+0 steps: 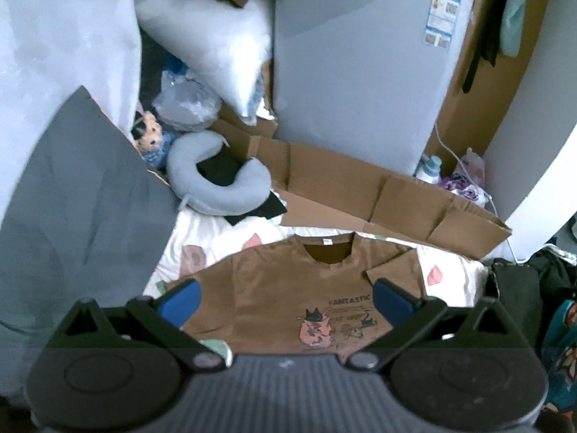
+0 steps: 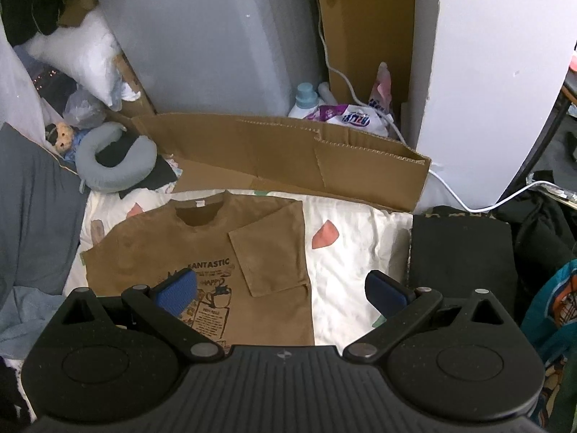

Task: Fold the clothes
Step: 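Raise both open grippers above the T-shirt to view it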

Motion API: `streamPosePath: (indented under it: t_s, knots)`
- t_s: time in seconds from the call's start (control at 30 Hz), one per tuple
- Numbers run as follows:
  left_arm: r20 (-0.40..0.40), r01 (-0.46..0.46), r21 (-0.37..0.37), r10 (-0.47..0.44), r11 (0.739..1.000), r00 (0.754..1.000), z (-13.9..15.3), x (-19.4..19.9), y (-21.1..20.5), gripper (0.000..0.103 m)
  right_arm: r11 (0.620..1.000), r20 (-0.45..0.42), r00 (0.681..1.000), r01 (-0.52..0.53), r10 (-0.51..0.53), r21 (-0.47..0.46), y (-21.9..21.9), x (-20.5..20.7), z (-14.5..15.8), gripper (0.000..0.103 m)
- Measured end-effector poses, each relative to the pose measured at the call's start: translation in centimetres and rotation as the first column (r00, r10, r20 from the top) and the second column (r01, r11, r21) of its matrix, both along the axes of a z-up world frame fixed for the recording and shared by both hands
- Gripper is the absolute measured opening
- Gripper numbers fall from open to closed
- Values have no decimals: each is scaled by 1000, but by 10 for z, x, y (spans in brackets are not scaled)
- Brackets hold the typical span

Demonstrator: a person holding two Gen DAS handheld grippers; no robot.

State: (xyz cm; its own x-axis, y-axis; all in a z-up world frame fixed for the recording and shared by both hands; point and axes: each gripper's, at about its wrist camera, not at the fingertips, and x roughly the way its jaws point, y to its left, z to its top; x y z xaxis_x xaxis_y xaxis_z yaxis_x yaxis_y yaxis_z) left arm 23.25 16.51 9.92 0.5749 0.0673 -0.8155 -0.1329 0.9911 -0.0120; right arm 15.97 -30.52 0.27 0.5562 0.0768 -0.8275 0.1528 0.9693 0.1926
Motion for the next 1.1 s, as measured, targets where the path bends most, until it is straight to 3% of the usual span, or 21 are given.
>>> streamPosePath:
  t_s: [0.17,0.47,0.67,1.1]
  knots:
    - [-11,-30,25,30,999,999,17,-15,13,103,999,2,1000,-16,16,48,1,-4,15,102]
    - [-42,-23,15,24,1000,999,10,-36,40,103,994,13,999,-44,43,99,22,-4,26,102]
    - [-67,-10,1,10,1000,998,-12,-44,54,102,995,34,999,-40,37,96,47,0,21,102]
    - [-64,17,-16,-18,1000,998,-75,-44,80,102,988,10,994,-112,112,102,109,28,-25,102]
